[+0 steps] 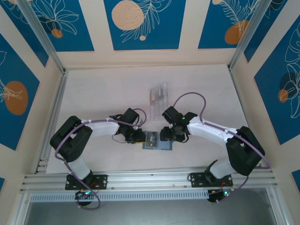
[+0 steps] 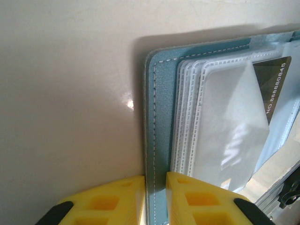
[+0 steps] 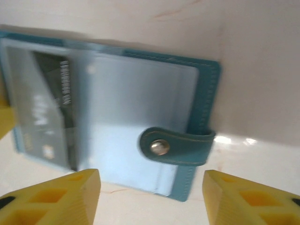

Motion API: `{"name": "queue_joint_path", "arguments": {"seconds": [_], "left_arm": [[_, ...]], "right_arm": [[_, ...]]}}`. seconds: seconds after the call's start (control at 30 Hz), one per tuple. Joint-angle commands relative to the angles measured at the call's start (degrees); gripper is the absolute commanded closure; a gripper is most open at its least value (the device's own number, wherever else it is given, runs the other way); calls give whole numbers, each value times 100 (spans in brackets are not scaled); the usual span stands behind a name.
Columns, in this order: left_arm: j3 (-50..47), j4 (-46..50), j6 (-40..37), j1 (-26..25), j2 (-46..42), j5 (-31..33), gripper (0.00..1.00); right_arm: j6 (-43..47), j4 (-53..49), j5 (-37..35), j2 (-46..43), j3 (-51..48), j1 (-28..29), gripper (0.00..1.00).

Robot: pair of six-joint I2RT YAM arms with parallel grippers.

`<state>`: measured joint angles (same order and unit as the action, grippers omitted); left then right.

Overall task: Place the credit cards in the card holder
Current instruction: Close the card holder at the bottom-center of the table.

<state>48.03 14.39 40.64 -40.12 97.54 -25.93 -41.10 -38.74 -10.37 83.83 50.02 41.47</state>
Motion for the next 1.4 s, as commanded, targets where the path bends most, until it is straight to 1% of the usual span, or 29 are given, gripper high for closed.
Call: {"name": "queue_joint_path", "arguments": {"seconds": [0.0,0.07,0.13,0.23,0.27,0.37,0.4,0.43,0.57,0.73,0.83,0.97,1.07,1.17,1.23,1.3,1.37], "left_arm": [[-180,-219,58,-93,258,-41,79],[-178,-218,58,-86,250,-35,79],[-189,-220,58,-90,245,-31,79],[-189,-215,40,-92,244,-35,79],[-189,-208,27,-88,242,-26,78],[-171,-146,-56,-132,272,68,78],[-170,-162,-50,-148,310,65,78],[-179,-210,-29,-167,337,34,78],[-158,-525,190,-301,491,-87,78],[-101,-790,406,-407,603,-117,78],[-105,-919,515,-427,610,-131,78],[-102,-998,597,-441,545,-171,78],[-159,-784,613,-374,432,85,77],[-416,-806,675,-220,220,155,76],[-545,-629,643,-165,-22,289,73],[-699,-500,637,-85,-281,343,72],[-836,-369,631,-27,-510,372,71]], "right_arm": [[-167,-336,-682,329,155,147,36],[-203,-263,-779,517,221,251,34],[-248,-285,-966,714,309,332,35],[-380,-442,-1305,893,394,364,42],[-411,-491,-1370,875,391,361,48],[-393,-551,-1527,535,359,442,85],[-357,-559,-1575,389,376,495,95],[-325,-550,-1568,274,401,525,100],[-43,-118,-900,-177,441,590,100],[23,527,135,-365,437,549,100],[-57,1005,780,-238,358,464,100],[-294,1954,1673,212,284,370,100],[-522,2613,2074,664,285,290,100],[-640,2899,2193,1107,345,265,100],[-666,2934,2180,1316,392,263,100],[-643,2903,2115,1467,419,265,93],[-594,2754,2031,1575,486,282,82]]}}
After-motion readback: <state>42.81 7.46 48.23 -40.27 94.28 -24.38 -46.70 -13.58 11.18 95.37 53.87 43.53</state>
